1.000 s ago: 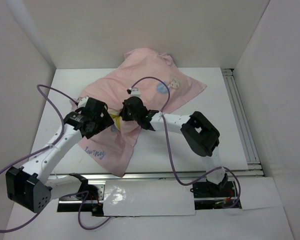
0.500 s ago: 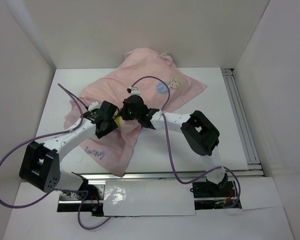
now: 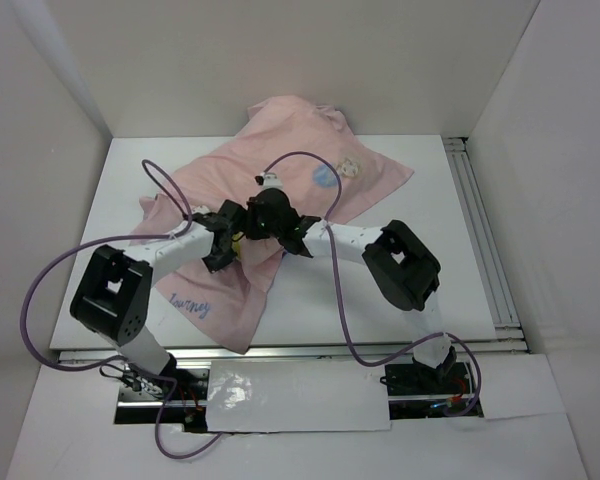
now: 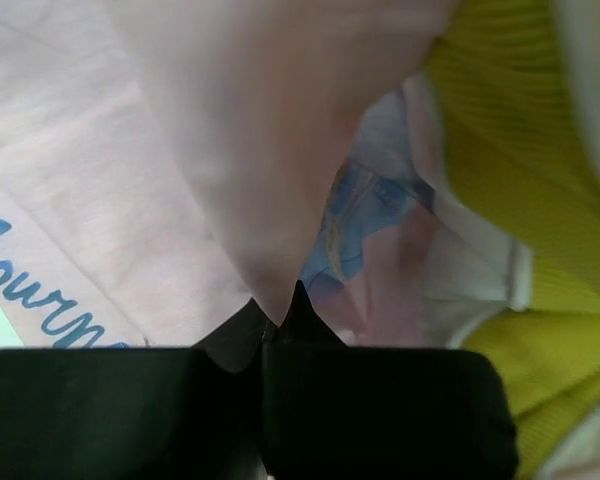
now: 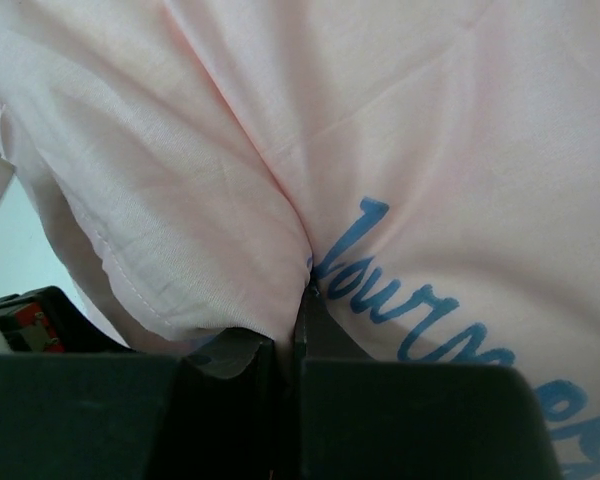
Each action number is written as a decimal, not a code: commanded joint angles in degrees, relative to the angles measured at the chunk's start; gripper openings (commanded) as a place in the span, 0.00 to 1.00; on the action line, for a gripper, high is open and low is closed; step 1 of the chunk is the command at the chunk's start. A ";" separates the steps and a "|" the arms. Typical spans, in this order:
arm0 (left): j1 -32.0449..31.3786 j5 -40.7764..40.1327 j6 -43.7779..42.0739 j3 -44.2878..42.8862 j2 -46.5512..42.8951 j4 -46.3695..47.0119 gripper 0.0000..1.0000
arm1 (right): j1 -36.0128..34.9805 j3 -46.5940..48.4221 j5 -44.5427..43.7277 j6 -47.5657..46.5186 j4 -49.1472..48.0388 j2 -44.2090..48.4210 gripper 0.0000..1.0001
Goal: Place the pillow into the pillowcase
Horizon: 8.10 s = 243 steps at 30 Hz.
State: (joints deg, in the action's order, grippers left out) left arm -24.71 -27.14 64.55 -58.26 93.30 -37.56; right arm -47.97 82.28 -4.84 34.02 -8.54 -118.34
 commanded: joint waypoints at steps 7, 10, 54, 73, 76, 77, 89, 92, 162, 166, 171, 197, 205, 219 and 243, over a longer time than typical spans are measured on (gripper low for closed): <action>-5.17 -1.44 -12.42 4.90 -19.97 5.65 0.00 | 2.35 -0.90 -2.71 4.48 -16.05 3.82 0.00; -6.40 3.66 -16.91 8.77 -30.25 7.15 0.00 | 2.88 0.59 -5.96 6.84 -17.57 3.82 0.00; -2.01 2.53 -10.77 -3.52 -29.06 -10.25 0.99 | 1.12 -14.61 21.98 -28.38 7.56 31.87 0.72; 11.35 16.50 -20.34 4.90 -27.72 6.62 0.84 | -11.89 -11.96 -8.17 -21.37 2.65 18.23 0.30; 11.97 15.97 -20.87 6.84 -31.94 7.85 0.87 | -11.89 -14.34 -10.97 -20.84 0.37 20.34 0.00; 11.97 16.50 -20.87 7.97 -32.82 7.85 0.89 | -11.89 -14.95 -10.98 -20.31 -0.25 20.87 0.00; 16.96 16.49 -19.72 4.92 -31.69 4.69 1.00 | -7.77 -13.03 -8.25 -21.63 7.29 26.76 0.00; 19.08 21.41 -21.83 0.96 -26.69 4.07 1.00 | -0.92 -11.71 -4.58 -19.34 8.71 26.76 0.00; 33.23 17.64 -20.96 -12.48 9.52 9.96 0.94 | 41.02 -17.77 -4.29 -10.38 16.01 25.53 0.79; 33.76 19.48 -21.49 -19.68 17.17 10.75 0.93 | 41.02 -17.77 -4.30 -10.91 16.53 25.53 0.79; 31.13 18.96 -22.89 -26.89 26.12 11.46 0.91 | 41.02 -17.24 -6.23 -10.91 17.58 25.00 0.79; 42.81 20.79 -31.05 -67.26 42.59 -1.29 0.99 | 45.94 -15.04 -10.72 -10.21 21.62 23.86 0.85; 43.34 14.92 -26.25 -39.69 19.24 -4.54 1.00 | 48.93 -23.29 -7.81 -5.28 20.93 31.68 1.00; 46.59 21.07 -9.98 14.82 -20.86 -0.33 0.99 | 52.27 -41.49 -9.41 7.11 11.10 46.00 1.00; 49.32 26.07 -9.27 25.83 -14.46 23.58 0.50 | 53.33 -42.82 -9.40 7.73 16.26 44.00 1.00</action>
State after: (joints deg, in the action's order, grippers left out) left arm 24.43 -4.05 55.75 -33.89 74.63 -17.17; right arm 5.02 39.66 -14.13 41.06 7.40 -73.65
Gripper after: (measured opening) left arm 0.628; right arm 0.999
